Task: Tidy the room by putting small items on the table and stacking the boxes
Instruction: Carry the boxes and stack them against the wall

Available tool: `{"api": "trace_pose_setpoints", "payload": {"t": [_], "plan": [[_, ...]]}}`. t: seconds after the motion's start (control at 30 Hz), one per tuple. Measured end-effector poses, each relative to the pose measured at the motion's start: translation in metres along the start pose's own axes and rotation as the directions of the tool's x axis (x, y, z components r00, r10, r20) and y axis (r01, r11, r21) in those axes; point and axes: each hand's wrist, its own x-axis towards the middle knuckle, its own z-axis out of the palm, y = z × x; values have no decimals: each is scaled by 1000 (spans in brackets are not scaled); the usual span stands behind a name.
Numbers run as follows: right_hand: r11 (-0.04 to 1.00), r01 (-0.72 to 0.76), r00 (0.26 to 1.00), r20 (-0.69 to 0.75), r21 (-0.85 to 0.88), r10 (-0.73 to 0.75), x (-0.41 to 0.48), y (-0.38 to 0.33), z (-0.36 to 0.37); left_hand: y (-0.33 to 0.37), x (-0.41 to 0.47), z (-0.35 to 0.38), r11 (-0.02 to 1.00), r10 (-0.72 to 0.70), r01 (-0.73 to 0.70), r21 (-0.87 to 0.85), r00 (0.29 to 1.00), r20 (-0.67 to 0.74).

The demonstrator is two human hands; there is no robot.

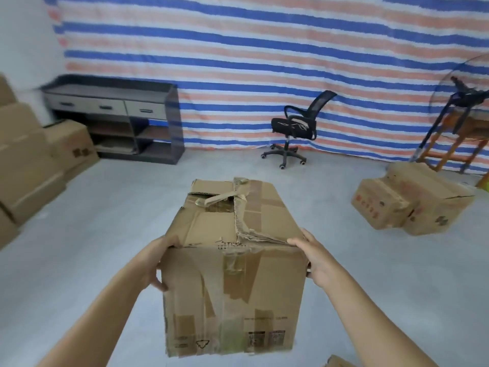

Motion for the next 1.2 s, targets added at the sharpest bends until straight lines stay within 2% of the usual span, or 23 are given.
{"api": "trace_pose_setpoints", "payload": {"t": [0.13,0.3,0.43,0.6,0.77,1.0,1.2], "plan": [[1000,-11,992,128,-18,13,53,-31,25,17,22,-6,998,-33,24,-60,988,-150],[998,40,948,318,-56,-20,99,-70,79,26,30,-32,988,-68,16,-151,938,-340],[990,116,875,480,-81,-63,110,-99,149,23,17,-80,971,-93,-28,-239,872,-481],[969,220,747,658,-115,-91,106,-127,254,8,1,-153,934,-95,-144,-327,784,-614],[939,316,674,728,-137,-121,100,-152,353,-1,12,-225,898,-102,-221,-382,739,-666],[921,353,646,755,-164,-113,94,-173,480,-4,38,-332,856,-142,-256,-449,719,-681],[922,329,653,755,-205,-65,111,-175,558,-10,73,-400,834,-196,-234,-499,721,-665]]}}
